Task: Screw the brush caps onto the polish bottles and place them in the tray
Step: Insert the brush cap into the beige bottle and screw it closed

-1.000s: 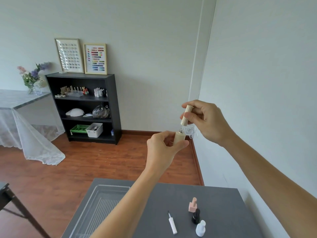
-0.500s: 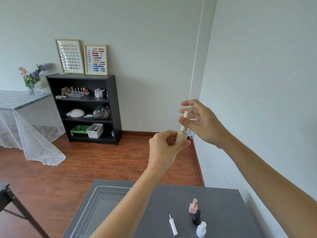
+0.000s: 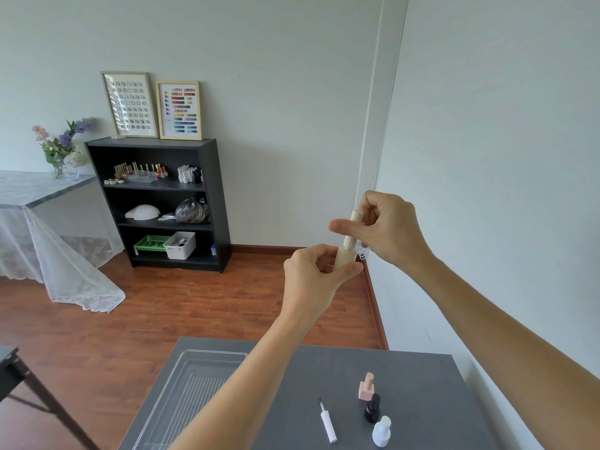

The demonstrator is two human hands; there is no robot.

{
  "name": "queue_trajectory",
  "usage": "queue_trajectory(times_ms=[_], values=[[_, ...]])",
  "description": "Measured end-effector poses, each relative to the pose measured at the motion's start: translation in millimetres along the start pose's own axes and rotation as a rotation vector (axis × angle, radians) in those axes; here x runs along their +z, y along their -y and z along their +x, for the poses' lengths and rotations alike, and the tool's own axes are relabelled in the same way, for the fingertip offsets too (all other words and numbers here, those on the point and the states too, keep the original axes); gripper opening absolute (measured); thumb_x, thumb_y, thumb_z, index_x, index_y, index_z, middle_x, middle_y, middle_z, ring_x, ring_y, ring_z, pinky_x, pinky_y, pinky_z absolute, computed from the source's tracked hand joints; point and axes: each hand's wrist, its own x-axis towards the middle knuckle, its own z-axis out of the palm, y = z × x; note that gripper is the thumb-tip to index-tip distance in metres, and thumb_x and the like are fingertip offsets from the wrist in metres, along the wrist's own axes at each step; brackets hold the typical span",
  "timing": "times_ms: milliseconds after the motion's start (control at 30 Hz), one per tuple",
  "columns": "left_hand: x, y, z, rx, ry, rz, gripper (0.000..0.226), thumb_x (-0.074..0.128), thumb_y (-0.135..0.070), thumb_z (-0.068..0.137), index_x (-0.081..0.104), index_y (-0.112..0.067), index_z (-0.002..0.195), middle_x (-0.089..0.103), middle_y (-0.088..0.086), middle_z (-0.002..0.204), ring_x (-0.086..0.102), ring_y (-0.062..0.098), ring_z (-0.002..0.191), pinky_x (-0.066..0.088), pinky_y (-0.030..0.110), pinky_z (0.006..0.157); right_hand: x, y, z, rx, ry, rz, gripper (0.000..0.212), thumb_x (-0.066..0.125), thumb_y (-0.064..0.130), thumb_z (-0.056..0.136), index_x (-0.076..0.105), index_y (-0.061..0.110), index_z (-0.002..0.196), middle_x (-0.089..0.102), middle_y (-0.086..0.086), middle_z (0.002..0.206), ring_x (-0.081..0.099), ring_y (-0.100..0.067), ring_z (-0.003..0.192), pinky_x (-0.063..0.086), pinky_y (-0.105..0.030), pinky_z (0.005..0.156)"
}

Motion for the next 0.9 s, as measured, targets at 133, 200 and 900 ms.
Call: queue_trajectory(times_ms=[133, 200, 900], values=[[1, 0, 1, 0.009, 0.005, -0.006, 0.02, 0.088, -0.033, 0.069, 0.077, -0.024, 0.083, 0.074, -0.004, 0.07, 0.059, -0.001, 0.056, 0.044, 0.008, 0.05, 4, -6, -2, 0.018, 0.099, -0.011, 0.057, 0.069, 0.067, 0.062, 0.05, 0.017, 0.084, 0.06, 0.006, 0.069, 0.055, -0.001, 0.057, 0.043, -0.012, 0.056], [0, 1, 2, 0.004, -0.002, -0.005, 0.021, 0.088, -0.034, 0.069, 0.077, -0.024, 0.084, 0.074, -0.004, 0.071, 0.059, -0.001, 0.057, 0.045, 0.009, 0.051, -1, -10, -3, 0.055, 0.252, 0.202, 0.059, 0.066, 0.061, 0.07, 0.052, 0.023, 0.114, 0.069, 0.003, 0.108, 0.069, -0.006, 0.094, 0.053, -0.016, 0.073], [3, 6, 0, -0.007, 0.005, -0.007, 0.021, 0.088, -0.034, 0.068, 0.078, -0.025, 0.083, 0.075, -0.006, 0.071, 0.058, 0.0, 0.057, 0.044, 0.009, 0.051, -1, -19, -7, 0.091, 0.25, 0.256, 0.055, 0.067, 0.061, 0.071, 0.056, 0.023, 0.111, 0.068, 0.007, 0.101, 0.067, -0.005, 0.091, 0.053, -0.025, 0.081]])
